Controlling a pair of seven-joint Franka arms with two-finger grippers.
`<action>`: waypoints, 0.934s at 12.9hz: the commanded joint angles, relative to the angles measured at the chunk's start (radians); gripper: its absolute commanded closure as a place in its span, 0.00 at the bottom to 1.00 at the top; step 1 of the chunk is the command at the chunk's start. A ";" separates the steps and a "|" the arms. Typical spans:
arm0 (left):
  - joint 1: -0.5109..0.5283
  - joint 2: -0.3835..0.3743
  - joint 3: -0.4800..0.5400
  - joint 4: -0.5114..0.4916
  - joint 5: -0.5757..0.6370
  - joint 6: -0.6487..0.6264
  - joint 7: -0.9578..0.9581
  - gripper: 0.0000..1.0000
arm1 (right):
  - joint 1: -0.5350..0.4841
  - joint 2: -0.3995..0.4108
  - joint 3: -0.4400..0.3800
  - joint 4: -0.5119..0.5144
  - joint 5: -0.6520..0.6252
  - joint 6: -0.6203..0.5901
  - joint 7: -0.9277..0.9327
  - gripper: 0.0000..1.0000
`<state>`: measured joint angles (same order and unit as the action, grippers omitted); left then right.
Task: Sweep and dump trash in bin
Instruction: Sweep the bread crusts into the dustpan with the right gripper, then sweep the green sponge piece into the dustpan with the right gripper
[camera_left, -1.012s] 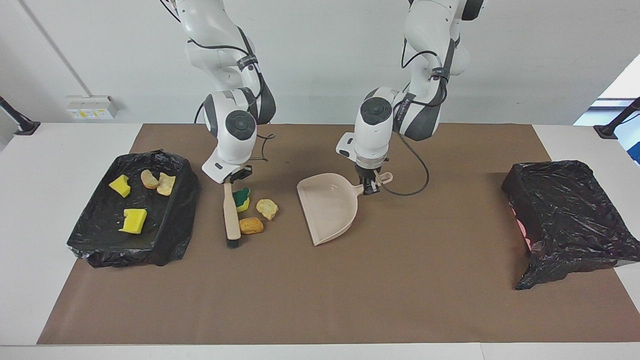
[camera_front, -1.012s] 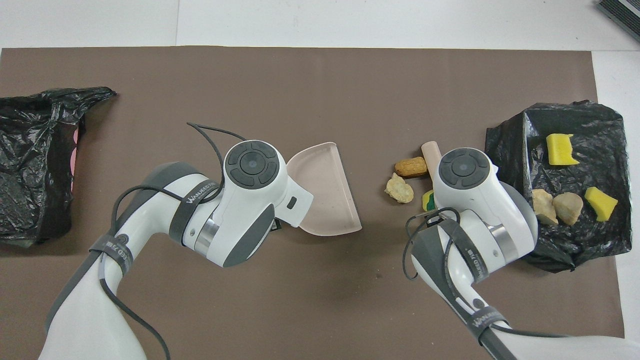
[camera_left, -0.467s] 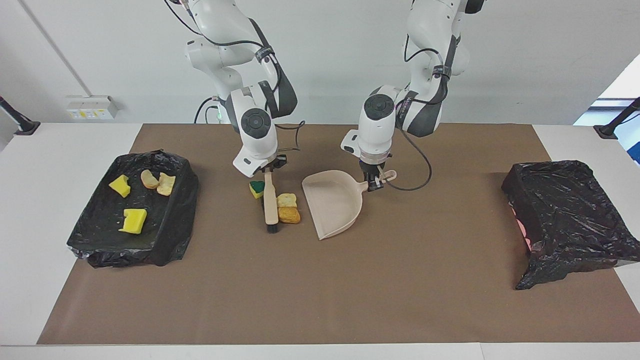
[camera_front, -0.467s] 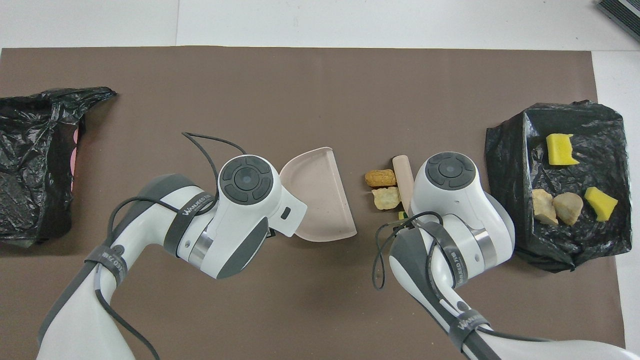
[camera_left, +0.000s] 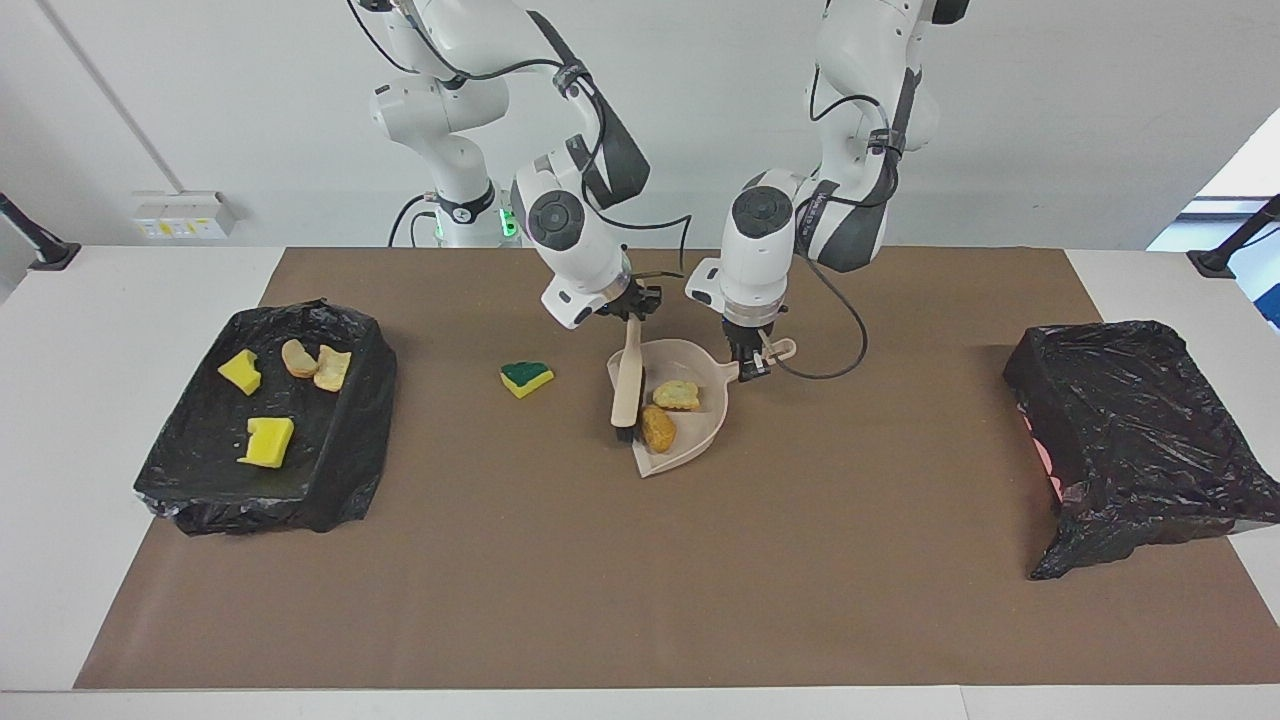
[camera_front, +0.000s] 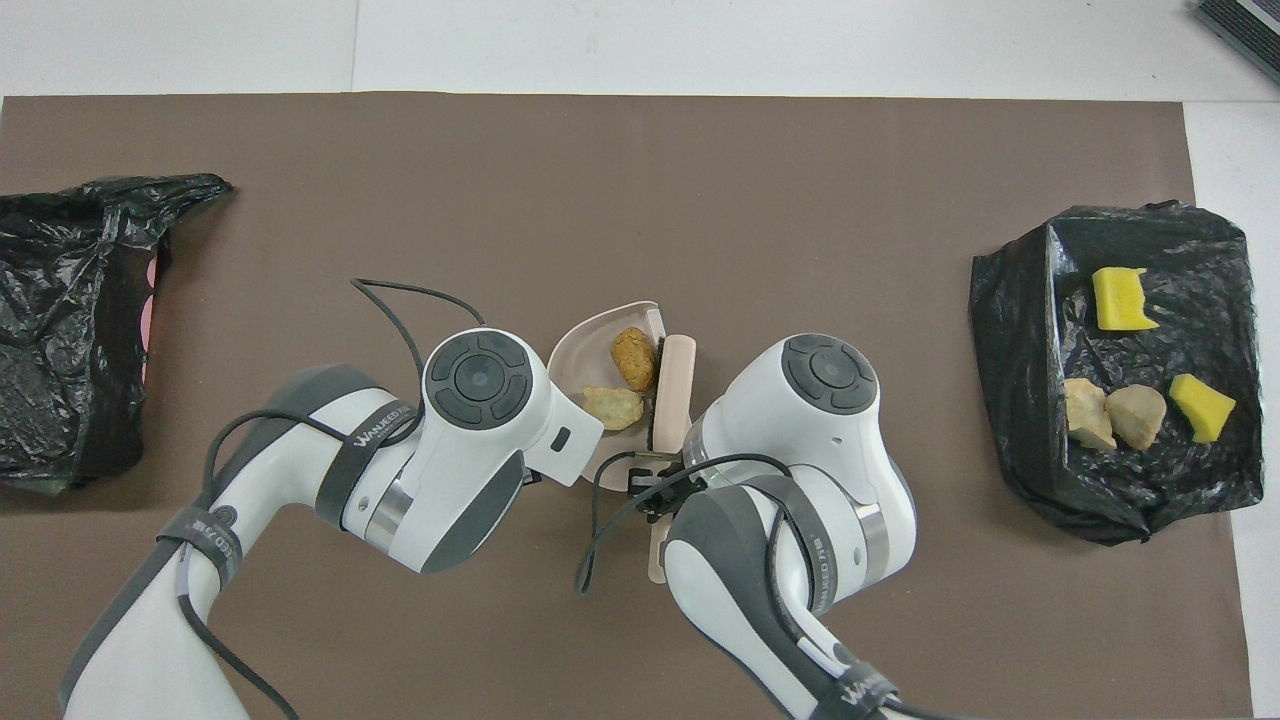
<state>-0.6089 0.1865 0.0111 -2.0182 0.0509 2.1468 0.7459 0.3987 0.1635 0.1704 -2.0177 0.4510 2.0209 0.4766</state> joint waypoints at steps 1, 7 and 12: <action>0.000 -0.033 0.007 -0.045 0.024 0.030 -0.005 1.00 | -0.014 0.024 -0.005 0.086 0.008 -0.045 0.057 1.00; 0.005 -0.032 0.007 -0.047 0.024 0.044 0.016 1.00 | -0.187 -0.101 -0.009 0.108 -0.262 -0.411 -0.022 1.00; -0.029 -0.033 0.004 -0.047 0.024 0.050 0.018 1.00 | -0.267 -0.229 -0.008 -0.157 -0.428 -0.404 -0.079 1.00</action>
<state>-0.6099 0.1856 0.0098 -2.0226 0.0563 2.1648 0.7610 0.1650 0.0052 0.1506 -2.0533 0.0518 1.5861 0.4306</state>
